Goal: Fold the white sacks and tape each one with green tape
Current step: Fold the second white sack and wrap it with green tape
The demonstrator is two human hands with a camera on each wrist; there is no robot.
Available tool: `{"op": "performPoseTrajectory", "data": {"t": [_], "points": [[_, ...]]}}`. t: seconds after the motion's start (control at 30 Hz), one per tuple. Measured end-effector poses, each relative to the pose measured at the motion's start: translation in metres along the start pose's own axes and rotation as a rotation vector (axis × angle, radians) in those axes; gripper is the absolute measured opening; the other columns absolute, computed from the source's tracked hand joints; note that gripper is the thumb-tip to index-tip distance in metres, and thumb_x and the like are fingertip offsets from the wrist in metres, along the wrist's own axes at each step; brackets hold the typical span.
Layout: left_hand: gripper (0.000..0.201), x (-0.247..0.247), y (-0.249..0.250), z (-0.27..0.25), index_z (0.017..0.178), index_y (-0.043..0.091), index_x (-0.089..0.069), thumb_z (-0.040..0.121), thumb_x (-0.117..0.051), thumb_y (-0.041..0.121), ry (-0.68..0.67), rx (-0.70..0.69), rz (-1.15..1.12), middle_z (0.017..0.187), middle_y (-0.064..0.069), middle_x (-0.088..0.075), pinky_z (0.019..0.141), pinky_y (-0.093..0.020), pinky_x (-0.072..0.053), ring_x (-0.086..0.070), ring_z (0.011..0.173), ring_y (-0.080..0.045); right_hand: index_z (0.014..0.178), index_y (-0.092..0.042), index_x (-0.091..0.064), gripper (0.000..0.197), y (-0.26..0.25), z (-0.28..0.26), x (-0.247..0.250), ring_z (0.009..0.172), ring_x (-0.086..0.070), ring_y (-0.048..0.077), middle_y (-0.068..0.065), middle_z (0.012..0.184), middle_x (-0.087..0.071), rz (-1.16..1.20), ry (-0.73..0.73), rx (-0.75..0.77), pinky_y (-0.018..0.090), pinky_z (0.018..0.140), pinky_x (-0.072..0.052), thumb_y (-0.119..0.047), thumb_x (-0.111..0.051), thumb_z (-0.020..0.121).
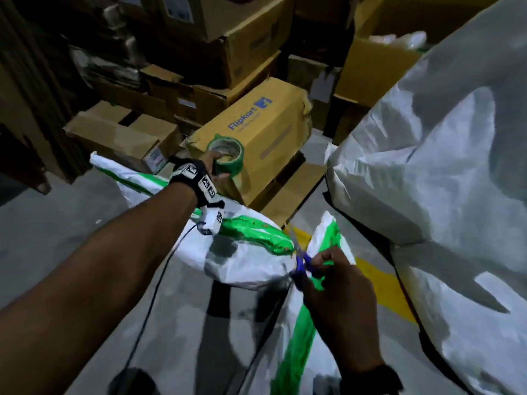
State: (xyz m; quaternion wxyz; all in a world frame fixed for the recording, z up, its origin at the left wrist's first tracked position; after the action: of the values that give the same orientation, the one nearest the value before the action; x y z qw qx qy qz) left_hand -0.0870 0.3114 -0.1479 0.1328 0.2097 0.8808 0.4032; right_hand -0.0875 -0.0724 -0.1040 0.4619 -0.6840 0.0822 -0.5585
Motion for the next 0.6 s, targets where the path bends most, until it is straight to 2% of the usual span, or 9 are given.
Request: {"op": "performPoseTrajectory", "data": {"t": [0.03,0.1,0.17,0.3,0.37,0.4,0.43,0.5,0.6], "points": [[0.021,-0.002,0.006,0.019,0.123,0.011,-0.054,0.107,-0.044,0.02,0.011,-0.01,-0.023,0.148,-0.012,-0.049,0.065,-0.032,-0.058,-0.047,0.137,-0.028,0.088,-0.034,-0.05,0.034,0.001,0.002,-0.001,0.078,-0.06,0.013,-0.016,0.082,-0.062,-0.016,-0.026,-0.009,0.032,0.062,-0.044,-0.044,-0.081,0.076],[0.038,-0.008,0.015,0.042,0.143,0.01,-0.047,0.107,-0.045,0.02,0.007,-0.038,-0.095,0.149,-0.009,-0.049,0.085,-0.038,-0.053,-0.048,0.135,-0.027,0.089,-0.037,-0.049,0.032,0.001,0.012,-0.003,0.078,-0.059,0.011,-0.017,0.083,-0.061,-0.039,-0.007,0.011,0.03,0.062,-0.039,-0.048,-0.077,0.079],[0.042,-0.007,0.019,0.052,0.147,0.009,-0.043,0.106,-0.047,0.019,0.046,-0.075,-0.149,0.142,-0.007,-0.049,0.089,-0.039,-0.05,-0.049,0.131,-0.026,0.088,-0.035,-0.049,0.034,-0.003,0.023,-0.008,0.076,-0.062,0.014,-0.016,0.081,-0.064,-0.022,0.029,0.038,0.029,0.061,-0.036,-0.042,-0.08,0.078],[0.044,0.004,0.014,0.042,0.145,0.009,-0.046,0.104,-0.053,0.024,0.021,-0.076,-0.291,0.146,-0.014,-0.049,0.078,-0.037,-0.06,-0.052,0.127,-0.03,0.084,-0.027,-0.058,0.035,-0.019,0.037,-0.025,0.067,-0.067,0.017,-0.01,0.072,-0.069,0.086,0.056,0.042,0.033,0.058,-0.043,-0.025,-0.089,0.069],[0.038,0.004,0.006,0.011,0.136,0.008,-0.051,0.102,-0.057,0.022,0.076,-0.084,-0.253,0.124,-0.011,-0.055,0.089,-0.044,-0.058,-0.058,0.105,-0.029,0.081,-0.026,-0.064,0.03,-0.026,0.04,-0.028,0.062,-0.066,0.013,-0.01,0.072,-0.07,0.144,0.072,0.033,0.032,0.059,-0.047,-0.023,-0.091,0.067],[0.03,0.003,-0.001,-0.011,0.126,0.008,-0.056,0.098,-0.062,0.019,0.115,-0.121,-0.175,0.112,-0.01,-0.056,0.09,-0.043,-0.058,-0.058,0.091,-0.026,0.078,-0.028,-0.067,0.027,-0.027,0.041,-0.028,0.059,-0.065,0.009,-0.01,0.07,-0.071,0.173,0.092,0.028,0.025,0.058,-0.045,-0.021,-0.09,0.066],[0.022,0.002,-0.008,-0.034,0.114,0.008,-0.061,0.093,-0.068,0.014,0.124,-0.186,-0.072,0.103,-0.011,-0.057,0.084,-0.039,-0.06,-0.058,0.081,-0.023,0.075,-0.029,-0.068,0.025,-0.029,0.042,-0.027,0.059,-0.064,0.008,-0.009,0.065,-0.07,0.199,0.117,0.018,0.018,0.057,-0.041,-0.018,-0.09,0.066],[0.016,-0.008,-0.027,-0.086,0.1,0.008,-0.069,0.085,-0.073,0.003,-0.06,-0.322,0.121,0.094,-0.013,-0.067,0.069,-0.034,-0.06,-0.062,0.079,-0.024,0.071,-0.028,-0.069,0.025,-0.03,0.044,-0.023,0.067,-0.063,0.007,-0.008,0.057,-0.066,0.197,0.179,0.019,0.015,0.057,-0.037,-0.012,-0.088,0.064],[0.026,-0.019,-0.065,-0.144,0.108,0.0,-0.072,0.083,-0.075,0.005,-0.403,-0.309,0.256,0.102,-0.017,-0.074,0.071,-0.037,-0.059,-0.069,0.088,-0.022,0.071,-0.023,-0.07,0.027,-0.033,0.045,-0.021,0.072,-0.061,0.009,-0.005,0.057,-0.065,0.133,0.274,0.101,0.017,0.057,-0.031,-0.006,-0.087,0.06]]}}
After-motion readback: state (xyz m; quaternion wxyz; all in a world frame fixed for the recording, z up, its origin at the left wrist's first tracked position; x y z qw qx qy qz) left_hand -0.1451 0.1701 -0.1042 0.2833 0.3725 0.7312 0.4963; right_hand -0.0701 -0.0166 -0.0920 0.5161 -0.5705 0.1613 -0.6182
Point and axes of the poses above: each hand's wrist, its own z-axis towards the middle knuckle, its own x-axis out of the back of the hand, y = z × x, the point moved 3 cm from there along z, towards the middle knuckle
